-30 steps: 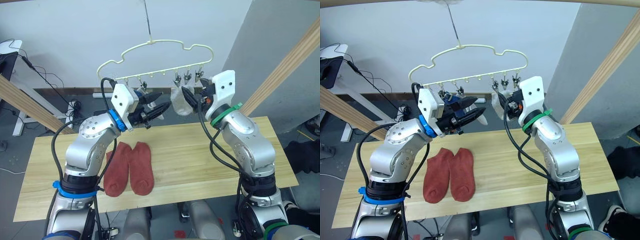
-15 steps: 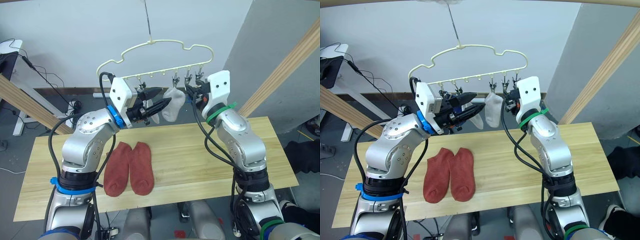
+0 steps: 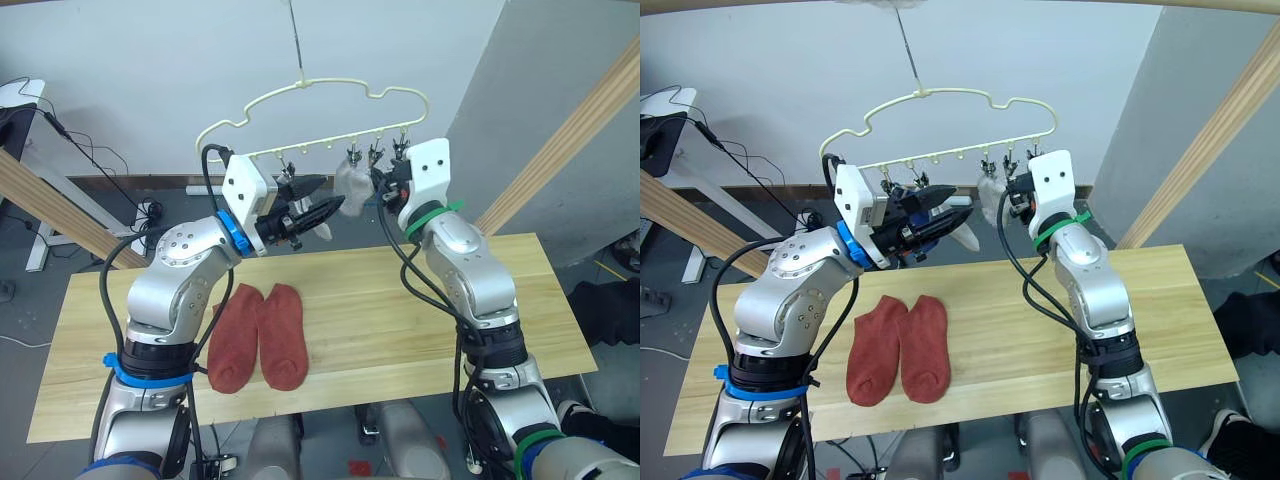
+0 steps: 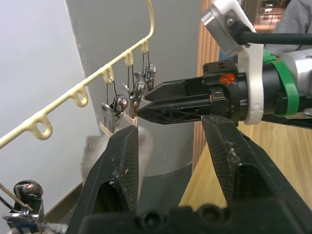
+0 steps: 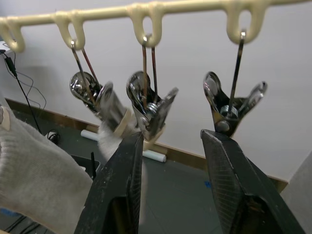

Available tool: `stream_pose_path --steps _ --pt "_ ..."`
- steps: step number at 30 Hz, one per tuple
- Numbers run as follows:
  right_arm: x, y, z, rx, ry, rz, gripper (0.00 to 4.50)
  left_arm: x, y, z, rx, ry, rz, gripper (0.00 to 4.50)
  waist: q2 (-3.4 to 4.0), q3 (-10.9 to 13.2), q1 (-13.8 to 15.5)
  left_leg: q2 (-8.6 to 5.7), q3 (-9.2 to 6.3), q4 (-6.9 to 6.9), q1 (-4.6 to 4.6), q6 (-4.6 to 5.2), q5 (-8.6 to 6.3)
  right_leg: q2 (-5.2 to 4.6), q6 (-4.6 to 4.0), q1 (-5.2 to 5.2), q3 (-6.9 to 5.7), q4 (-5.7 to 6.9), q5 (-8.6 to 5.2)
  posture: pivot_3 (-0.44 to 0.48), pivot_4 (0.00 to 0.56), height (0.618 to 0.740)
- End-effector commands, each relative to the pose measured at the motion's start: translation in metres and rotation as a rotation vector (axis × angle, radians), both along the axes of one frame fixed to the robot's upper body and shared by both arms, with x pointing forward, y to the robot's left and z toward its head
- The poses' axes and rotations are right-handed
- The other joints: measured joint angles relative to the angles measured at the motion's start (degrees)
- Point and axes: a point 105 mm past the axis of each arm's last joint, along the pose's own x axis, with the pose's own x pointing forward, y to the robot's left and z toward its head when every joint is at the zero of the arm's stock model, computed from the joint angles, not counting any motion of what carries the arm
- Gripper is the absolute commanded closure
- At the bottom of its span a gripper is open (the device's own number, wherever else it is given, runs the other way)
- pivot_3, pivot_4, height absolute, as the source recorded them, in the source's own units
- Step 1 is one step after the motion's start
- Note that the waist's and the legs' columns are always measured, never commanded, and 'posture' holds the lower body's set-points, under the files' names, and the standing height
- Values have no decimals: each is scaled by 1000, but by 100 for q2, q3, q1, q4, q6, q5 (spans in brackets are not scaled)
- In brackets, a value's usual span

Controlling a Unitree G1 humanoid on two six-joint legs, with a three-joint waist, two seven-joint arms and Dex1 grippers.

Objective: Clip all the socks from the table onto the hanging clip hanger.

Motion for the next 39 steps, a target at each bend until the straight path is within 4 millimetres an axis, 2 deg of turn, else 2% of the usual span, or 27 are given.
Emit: stream_pose_path --steps 1,19,39 --pt "-1 4 16 12 -64 1 2556 -3 -4 10 -2 -48 -19 2192 0 0 0 0 1 0 0 0 0 0 0 0 0 0 0 -150 305 740" --pt "6 21 20 -33 -114 32 2556 -1 -2 11 -11 -51 -9 2192 0 0 -2 0 1 0 -1 -5 3 -1 -20 -1 0 1 11 -144 296 740" --pt "9 20 30 6 -127 26 2556 -3 -4 9 -13 -46 -14 2192 0 0 4 0 2 2 -1 -7 4 -2 -21 -1 0 4 12 -138 297 740"
